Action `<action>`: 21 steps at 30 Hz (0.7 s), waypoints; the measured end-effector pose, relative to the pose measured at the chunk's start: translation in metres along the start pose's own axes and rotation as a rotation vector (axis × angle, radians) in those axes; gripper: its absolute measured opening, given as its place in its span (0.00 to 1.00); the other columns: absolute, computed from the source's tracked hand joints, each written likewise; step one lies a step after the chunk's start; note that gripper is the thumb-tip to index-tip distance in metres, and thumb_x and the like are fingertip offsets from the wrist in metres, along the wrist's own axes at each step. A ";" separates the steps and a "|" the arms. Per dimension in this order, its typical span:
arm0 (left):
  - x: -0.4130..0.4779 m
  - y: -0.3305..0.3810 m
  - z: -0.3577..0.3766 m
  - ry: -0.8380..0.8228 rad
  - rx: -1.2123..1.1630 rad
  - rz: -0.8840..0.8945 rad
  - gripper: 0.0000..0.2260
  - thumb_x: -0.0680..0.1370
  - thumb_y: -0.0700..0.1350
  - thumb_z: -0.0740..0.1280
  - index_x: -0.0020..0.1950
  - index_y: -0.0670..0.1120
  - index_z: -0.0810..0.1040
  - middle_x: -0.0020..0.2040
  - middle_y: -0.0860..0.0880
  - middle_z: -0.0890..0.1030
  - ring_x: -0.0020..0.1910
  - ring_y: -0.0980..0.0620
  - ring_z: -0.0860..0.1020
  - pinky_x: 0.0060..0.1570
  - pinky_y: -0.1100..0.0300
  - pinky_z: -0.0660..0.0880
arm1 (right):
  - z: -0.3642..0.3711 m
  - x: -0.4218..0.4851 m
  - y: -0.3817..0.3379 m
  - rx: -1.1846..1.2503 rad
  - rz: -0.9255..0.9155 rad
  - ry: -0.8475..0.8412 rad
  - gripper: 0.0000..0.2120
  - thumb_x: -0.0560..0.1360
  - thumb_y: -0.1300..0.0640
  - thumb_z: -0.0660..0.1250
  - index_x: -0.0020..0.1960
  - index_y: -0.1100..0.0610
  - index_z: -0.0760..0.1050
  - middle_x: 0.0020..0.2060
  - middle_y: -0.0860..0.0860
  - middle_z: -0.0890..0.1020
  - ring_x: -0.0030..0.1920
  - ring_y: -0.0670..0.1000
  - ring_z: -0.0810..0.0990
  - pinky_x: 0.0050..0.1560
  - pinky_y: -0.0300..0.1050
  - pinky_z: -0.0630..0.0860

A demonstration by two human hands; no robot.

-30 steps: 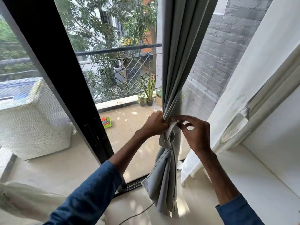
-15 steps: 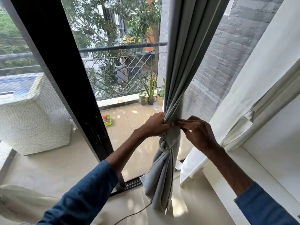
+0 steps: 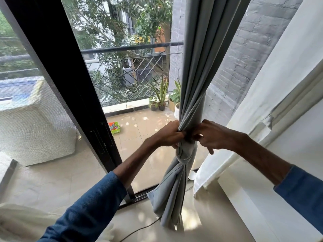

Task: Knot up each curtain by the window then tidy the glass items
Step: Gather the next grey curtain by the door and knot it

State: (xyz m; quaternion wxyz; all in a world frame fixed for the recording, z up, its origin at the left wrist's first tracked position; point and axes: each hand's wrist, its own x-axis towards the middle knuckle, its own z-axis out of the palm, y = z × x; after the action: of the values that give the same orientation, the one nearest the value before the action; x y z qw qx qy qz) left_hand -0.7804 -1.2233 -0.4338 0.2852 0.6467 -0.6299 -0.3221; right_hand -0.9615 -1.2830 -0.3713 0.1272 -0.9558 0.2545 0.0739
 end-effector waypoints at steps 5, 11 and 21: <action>-0.008 0.014 0.010 -0.049 -0.044 0.004 0.09 0.73 0.34 0.62 0.52 0.33 0.74 0.46 0.34 0.79 0.40 0.39 0.84 0.31 0.47 0.82 | -0.022 -0.004 -0.014 0.019 0.082 -0.218 0.09 0.71 0.65 0.58 0.41 0.56 0.76 0.29 0.58 0.82 0.20 0.48 0.77 0.25 0.37 0.71; -0.010 0.005 -0.007 -0.002 -0.104 -0.057 0.14 0.74 0.38 0.62 0.56 0.31 0.75 0.51 0.32 0.79 0.44 0.36 0.83 0.33 0.41 0.82 | 0.009 -0.011 -0.017 -0.101 0.112 0.339 0.08 0.74 0.54 0.68 0.50 0.45 0.83 0.41 0.49 0.86 0.39 0.50 0.85 0.42 0.44 0.79; -0.003 0.010 0.002 0.077 0.000 -0.021 0.17 0.69 0.46 0.61 0.46 0.33 0.77 0.43 0.35 0.81 0.39 0.39 0.83 0.32 0.44 0.81 | 0.034 -0.010 -0.001 -0.018 0.065 0.585 0.08 0.70 0.56 0.69 0.47 0.48 0.83 0.48 0.47 0.84 0.45 0.56 0.83 0.37 0.46 0.77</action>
State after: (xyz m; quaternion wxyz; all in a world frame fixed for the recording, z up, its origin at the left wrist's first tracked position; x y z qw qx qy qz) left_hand -0.7878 -1.2211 -0.4271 0.3059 0.6650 -0.6117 -0.3000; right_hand -0.9723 -1.2674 -0.4014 0.0378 -0.9290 0.3103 -0.1984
